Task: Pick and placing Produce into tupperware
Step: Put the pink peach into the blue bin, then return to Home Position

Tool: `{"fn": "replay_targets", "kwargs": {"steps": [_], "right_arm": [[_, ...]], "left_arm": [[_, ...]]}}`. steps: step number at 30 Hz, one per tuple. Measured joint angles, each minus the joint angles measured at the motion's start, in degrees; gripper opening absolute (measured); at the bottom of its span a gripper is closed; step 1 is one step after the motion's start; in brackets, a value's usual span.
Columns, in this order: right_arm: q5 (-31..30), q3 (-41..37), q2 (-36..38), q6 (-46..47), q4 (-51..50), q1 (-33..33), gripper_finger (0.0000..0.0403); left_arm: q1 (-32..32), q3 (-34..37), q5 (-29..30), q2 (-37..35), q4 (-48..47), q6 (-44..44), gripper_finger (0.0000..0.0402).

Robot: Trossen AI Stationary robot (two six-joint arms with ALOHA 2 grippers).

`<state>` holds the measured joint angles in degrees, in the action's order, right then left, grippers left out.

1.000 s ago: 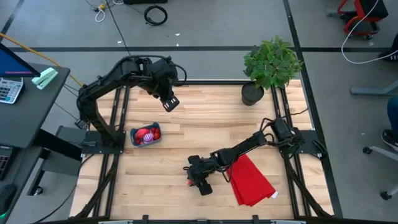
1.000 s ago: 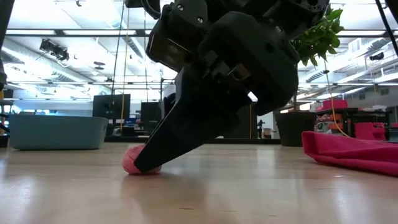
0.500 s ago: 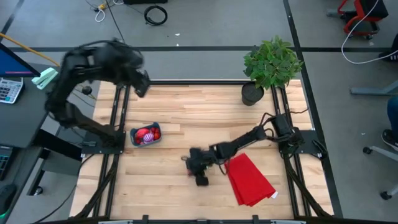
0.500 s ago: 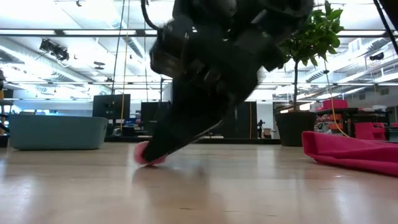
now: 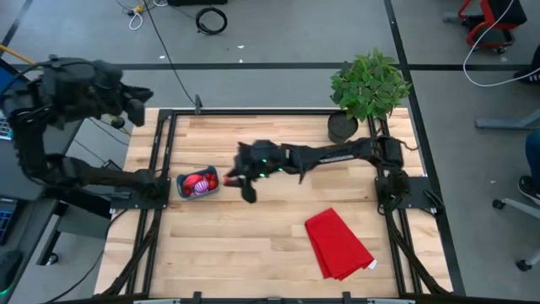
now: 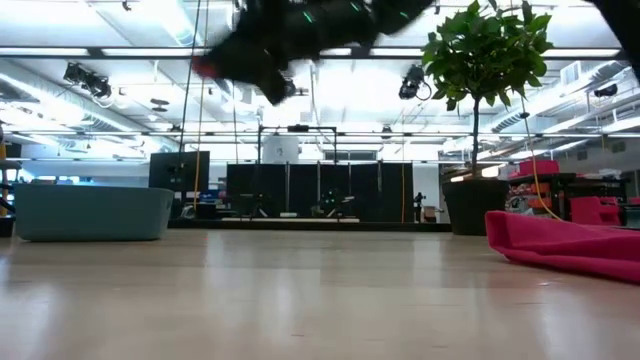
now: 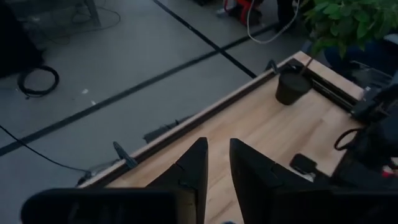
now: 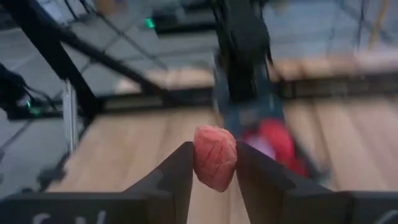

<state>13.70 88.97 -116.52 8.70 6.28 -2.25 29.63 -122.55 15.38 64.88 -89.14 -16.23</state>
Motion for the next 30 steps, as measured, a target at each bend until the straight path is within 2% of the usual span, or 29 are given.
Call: {"fn": "replay_targets", "kwargs": {"steps": [8, 12, 17, 21, 30], "right_arm": [[0.3, 32.0, -16.4, -5.8, -15.0, -1.5, 0.014], [-1.2, 42.0, -24.3, -2.8, -21.0, -2.8, 0.014], [-1.3, 44.7, -30.6, 2.3, -22.7, -4.5, 0.014], [-1.4, 43.9, -32.1, 1.6, -24.0, -4.9, 0.0146], [-2.9, 43.1, -32.6, -0.8, -24.0, -4.7, 0.021]], "left_arm": [[2.4, 0.0, 0.1, -2.3, 0.0, 2.4, 0.0075], [2.5, 0.0, 0.1, -2.3, -0.2, 3.8, 0.0074], [2.5, 0.0, 0.1, -2.2, -0.2, 5.0, 0.0078], [2.5, 0.0, 0.1, -2.2, -0.3, 5.6, 0.0079], [2.5, 0.0, 0.1, -2.2, -0.3, 7.7, 0.008]]}}
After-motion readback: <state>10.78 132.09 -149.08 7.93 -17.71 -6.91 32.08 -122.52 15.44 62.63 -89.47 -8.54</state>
